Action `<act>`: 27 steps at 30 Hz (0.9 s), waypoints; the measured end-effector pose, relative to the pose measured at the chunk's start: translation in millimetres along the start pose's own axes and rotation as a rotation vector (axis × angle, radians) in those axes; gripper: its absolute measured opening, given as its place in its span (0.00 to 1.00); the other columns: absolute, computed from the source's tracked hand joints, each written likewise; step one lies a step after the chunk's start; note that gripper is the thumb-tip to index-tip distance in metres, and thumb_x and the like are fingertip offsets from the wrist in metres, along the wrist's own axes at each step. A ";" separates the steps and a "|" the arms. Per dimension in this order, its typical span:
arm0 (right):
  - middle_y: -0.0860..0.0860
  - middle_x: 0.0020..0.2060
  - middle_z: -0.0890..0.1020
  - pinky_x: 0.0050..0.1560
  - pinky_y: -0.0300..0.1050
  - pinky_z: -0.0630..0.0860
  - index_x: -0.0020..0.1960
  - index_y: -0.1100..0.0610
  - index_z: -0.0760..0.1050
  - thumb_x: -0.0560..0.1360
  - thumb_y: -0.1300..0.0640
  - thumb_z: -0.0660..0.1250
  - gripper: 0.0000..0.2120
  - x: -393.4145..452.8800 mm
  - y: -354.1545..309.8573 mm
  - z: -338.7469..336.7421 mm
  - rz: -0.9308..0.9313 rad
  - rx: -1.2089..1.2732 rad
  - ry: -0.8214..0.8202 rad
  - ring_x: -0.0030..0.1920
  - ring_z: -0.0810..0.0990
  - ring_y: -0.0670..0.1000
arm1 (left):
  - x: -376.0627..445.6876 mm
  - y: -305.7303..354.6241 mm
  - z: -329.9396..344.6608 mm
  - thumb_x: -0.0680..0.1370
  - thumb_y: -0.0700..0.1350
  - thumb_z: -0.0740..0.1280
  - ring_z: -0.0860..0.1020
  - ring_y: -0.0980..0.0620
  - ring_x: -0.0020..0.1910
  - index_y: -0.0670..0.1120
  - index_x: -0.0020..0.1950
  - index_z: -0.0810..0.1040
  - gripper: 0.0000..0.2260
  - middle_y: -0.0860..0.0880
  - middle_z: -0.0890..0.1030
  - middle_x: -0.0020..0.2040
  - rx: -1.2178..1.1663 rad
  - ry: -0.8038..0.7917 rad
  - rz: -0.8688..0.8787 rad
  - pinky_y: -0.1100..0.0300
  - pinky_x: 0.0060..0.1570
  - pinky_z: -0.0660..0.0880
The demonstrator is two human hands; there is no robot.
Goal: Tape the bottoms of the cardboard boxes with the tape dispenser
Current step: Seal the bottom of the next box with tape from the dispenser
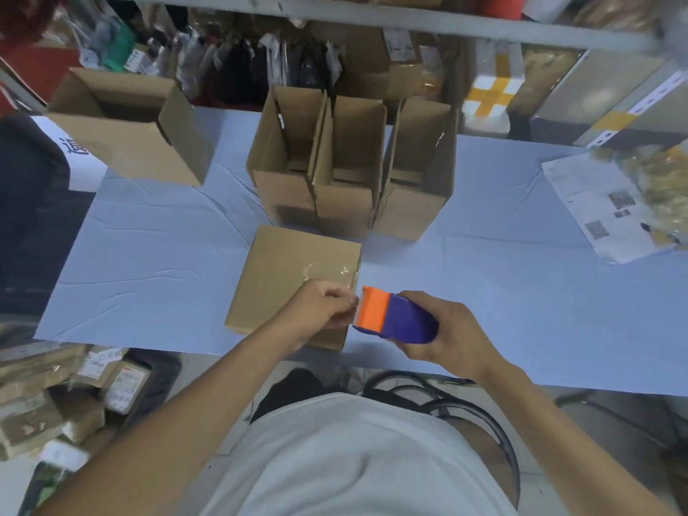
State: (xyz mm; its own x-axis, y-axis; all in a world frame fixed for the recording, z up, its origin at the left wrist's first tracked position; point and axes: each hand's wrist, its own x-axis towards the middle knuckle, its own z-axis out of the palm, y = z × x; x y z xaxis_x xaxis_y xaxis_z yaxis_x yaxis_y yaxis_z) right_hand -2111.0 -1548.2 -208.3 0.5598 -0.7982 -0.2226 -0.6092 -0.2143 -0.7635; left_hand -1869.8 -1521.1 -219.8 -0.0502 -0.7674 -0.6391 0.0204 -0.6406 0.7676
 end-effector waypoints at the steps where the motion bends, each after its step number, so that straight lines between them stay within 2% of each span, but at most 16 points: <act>1: 0.36 0.47 0.80 0.47 0.37 0.77 0.60 0.38 0.72 0.65 0.52 0.78 0.28 -1.0 -3.8 2.5 -0.001 -0.002 0.004 0.47 0.80 0.44 | -3.4 1.0 -3.3 0.79 0.37 0.66 0.79 0.52 0.38 0.38 0.50 0.81 0.05 0.45 0.81 0.40 -0.024 -0.007 -0.017 0.64 0.38 0.78; 4: 0.37 0.47 0.81 0.46 0.37 0.77 0.60 0.38 0.72 0.65 0.52 0.77 0.27 -3.4 -13.8 10.7 0.016 -0.011 0.001 0.47 0.81 0.45 | -11.8 0.3 -10.0 0.77 0.36 0.69 0.77 0.54 0.33 0.39 0.45 0.82 0.03 0.47 0.80 0.35 0.014 0.057 -0.017 0.65 0.35 0.76; 7: 0.37 0.46 0.81 0.45 0.39 0.78 0.61 0.38 0.72 0.65 0.49 0.76 0.27 -9.8 -18.8 13.4 0.016 -0.072 -0.071 0.45 0.81 0.44 | -19.5 -2.8 -19.1 0.74 0.35 0.72 0.77 0.52 0.30 0.43 0.35 0.82 0.08 0.47 0.81 0.31 0.219 0.166 0.026 0.58 0.37 0.78; 10: 0.37 0.47 0.81 0.47 0.43 0.79 0.61 0.38 0.71 0.64 0.48 0.77 0.29 -21.9 -9.9 5.6 0.085 -0.151 -0.089 0.46 0.81 0.43 | -21.5 -9.3 -34.6 0.72 0.38 0.74 0.78 0.52 0.30 0.45 0.34 0.82 0.07 0.48 0.81 0.29 0.323 0.241 0.026 0.53 0.43 0.81; 16: 0.41 0.45 0.82 0.47 0.48 0.80 0.60 0.42 0.75 0.66 0.50 0.79 0.24 -23.4 7.9 4.6 0.133 -0.123 -0.036 0.44 0.82 0.46 | -14.3 -2.0 -45.9 0.71 0.42 0.75 0.81 0.51 0.32 0.46 0.36 0.84 0.04 0.49 0.83 0.30 0.391 0.305 0.034 0.51 0.48 0.82; 18: 0.40 0.44 0.82 0.47 0.47 0.79 0.59 0.41 0.74 0.66 0.50 0.78 0.24 -25.1 15.2 2.2 0.156 -0.171 -0.042 0.43 0.81 0.45 | -12.8 0.3 -54.2 0.71 0.42 0.75 0.83 0.51 0.35 0.46 0.35 0.84 0.05 0.49 0.83 0.31 0.431 0.348 0.051 0.50 0.49 0.82; 22: 0.37 0.43 0.82 0.46 0.43 0.79 0.59 0.37 0.72 0.65 0.47 0.78 0.25 -18.6 24.9 -2.9 0.205 -0.220 -0.046 0.43 0.81 0.43 | -9.2 8.3 -63.3 0.72 0.43 0.75 0.81 0.55 0.32 0.46 0.35 0.83 0.06 0.51 0.82 0.29 0.482 0.351 0.067 0.52 0.49 0.81; 27: 0.32 0.41 0.79 0.41 0.36 0.75 0.59 0.36 0.70 0.64 0.44 0.77 0.26 -0.5 31.2 -7.3 0.196 -0.257 -0.056 0.42 0.79 0.37 | 1.2 11.0 -63.5 0.72 0.45 0.74 0.77 0.54 0.30 0.45 0.31 0.83 0.10 0.48 0.82 0.29 0.539 0.351 0.019 0.53 0.47 0.79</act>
State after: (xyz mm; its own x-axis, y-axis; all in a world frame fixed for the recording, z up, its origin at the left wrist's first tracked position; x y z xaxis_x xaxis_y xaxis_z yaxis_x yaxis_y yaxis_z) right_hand -2134.4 -1558.5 -227.6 0.4433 -0.8077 -0.3888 -0.8264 -0.2001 -0.5264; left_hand -1806.2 -1530.6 -215.2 0.2766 -0.7996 -0.5330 -0.4913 -0.5943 0.6367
